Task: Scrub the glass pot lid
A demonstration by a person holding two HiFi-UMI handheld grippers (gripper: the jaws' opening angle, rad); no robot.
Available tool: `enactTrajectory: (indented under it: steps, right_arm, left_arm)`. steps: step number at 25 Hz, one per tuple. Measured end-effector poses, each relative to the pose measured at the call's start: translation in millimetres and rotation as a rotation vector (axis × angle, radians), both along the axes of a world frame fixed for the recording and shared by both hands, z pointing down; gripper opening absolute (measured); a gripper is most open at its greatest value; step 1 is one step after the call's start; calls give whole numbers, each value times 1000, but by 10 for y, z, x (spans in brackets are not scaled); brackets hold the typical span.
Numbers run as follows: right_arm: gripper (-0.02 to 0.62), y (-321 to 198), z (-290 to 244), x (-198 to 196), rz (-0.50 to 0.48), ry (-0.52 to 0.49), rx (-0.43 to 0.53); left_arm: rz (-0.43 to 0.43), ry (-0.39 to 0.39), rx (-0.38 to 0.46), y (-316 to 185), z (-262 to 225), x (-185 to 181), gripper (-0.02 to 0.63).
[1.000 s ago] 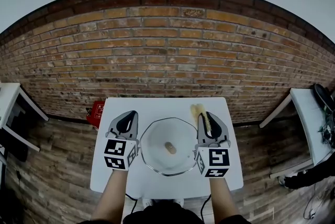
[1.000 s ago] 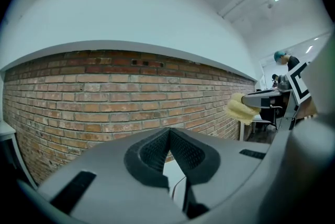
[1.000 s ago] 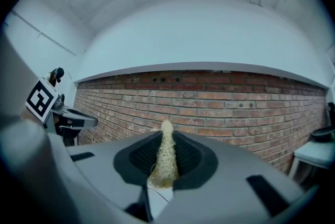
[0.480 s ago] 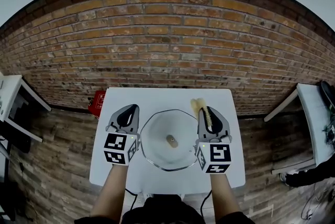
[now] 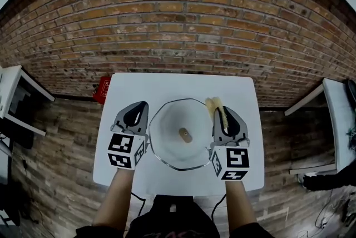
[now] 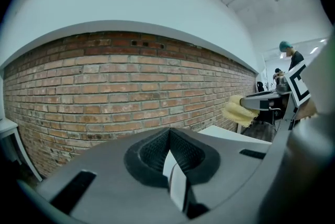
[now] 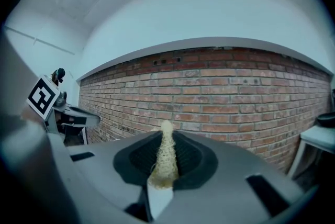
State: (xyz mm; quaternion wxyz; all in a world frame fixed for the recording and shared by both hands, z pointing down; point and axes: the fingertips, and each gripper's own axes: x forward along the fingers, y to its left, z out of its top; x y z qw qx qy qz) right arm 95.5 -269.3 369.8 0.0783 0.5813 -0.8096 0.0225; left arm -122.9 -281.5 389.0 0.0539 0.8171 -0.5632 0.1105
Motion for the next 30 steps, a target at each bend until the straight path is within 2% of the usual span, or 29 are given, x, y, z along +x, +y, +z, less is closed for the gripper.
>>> enactTrajectory:
  steps: [6,24,30]
  right_arm:
    - [58,50,350,-44,-5,1,-72]
    - [58,199,1001,-121,-25,11,-191]
    - [58,247,1142,-162,-36,17,-214]
  left_arm:
    - [-1,4,-62,39,326,-11,11]
    - [-19,19,-203,283,1101,-79,11]
    - [-37,69,-250,320,1314,-130,11]
